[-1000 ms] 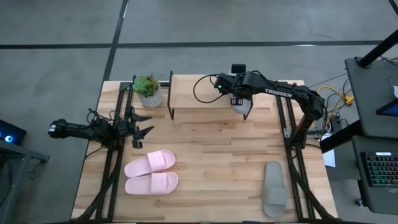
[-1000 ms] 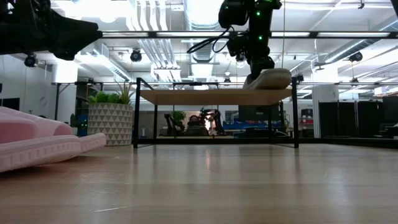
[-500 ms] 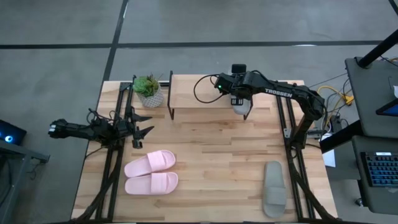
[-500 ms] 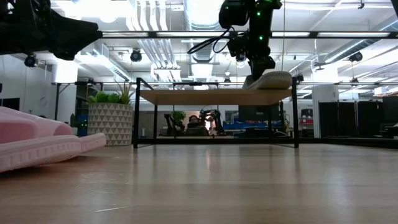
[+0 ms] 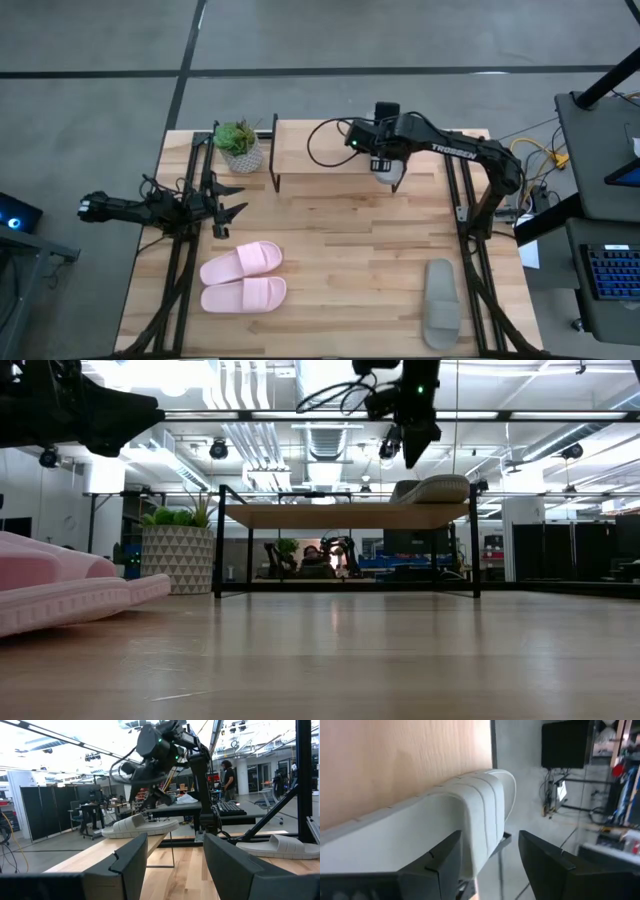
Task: Pick and place slides into the shelf
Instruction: Put the gray slides on the shelf
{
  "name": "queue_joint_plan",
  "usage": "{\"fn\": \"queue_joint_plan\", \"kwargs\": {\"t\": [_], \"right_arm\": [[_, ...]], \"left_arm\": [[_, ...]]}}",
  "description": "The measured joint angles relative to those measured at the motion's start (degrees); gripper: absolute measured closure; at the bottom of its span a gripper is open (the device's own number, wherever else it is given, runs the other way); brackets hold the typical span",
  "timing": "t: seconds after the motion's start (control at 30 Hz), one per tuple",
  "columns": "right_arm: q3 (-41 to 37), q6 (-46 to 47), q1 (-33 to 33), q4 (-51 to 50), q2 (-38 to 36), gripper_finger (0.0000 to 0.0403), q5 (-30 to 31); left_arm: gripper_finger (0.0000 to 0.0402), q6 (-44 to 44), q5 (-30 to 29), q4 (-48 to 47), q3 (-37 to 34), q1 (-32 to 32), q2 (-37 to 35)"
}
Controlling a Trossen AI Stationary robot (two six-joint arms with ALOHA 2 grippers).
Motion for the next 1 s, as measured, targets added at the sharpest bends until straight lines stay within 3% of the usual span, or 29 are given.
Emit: {"fn": "queue_joint_plan", "kwargs": {"t": [0.27,0.63,0.9,1.0], "right_arm": [[4.5,10.2,7.6,-9.3,-0.2,0.0218,0.0],[4.2,25.3,21.6,-14.5,-3.8,0.0218,-0.8],[4.0,35.3,32.8,-14.5,-8.3,0.0218,-12.5],[3.9,39.4,34.9,-14.5,-9.9,0.0218,-20.1]], "left_arm": [[0.0222,0.0,0.0,0.0,0.0,0.0,0.0],[0.0222,0.0,0.0,0.1,0.0,0.0,0.0],[0.0222,0.0,0.0,0.3,0.0,0.0,0.0],[0.0222,0.0,0.0,0.6,0.0,0.0,0.0]]}}
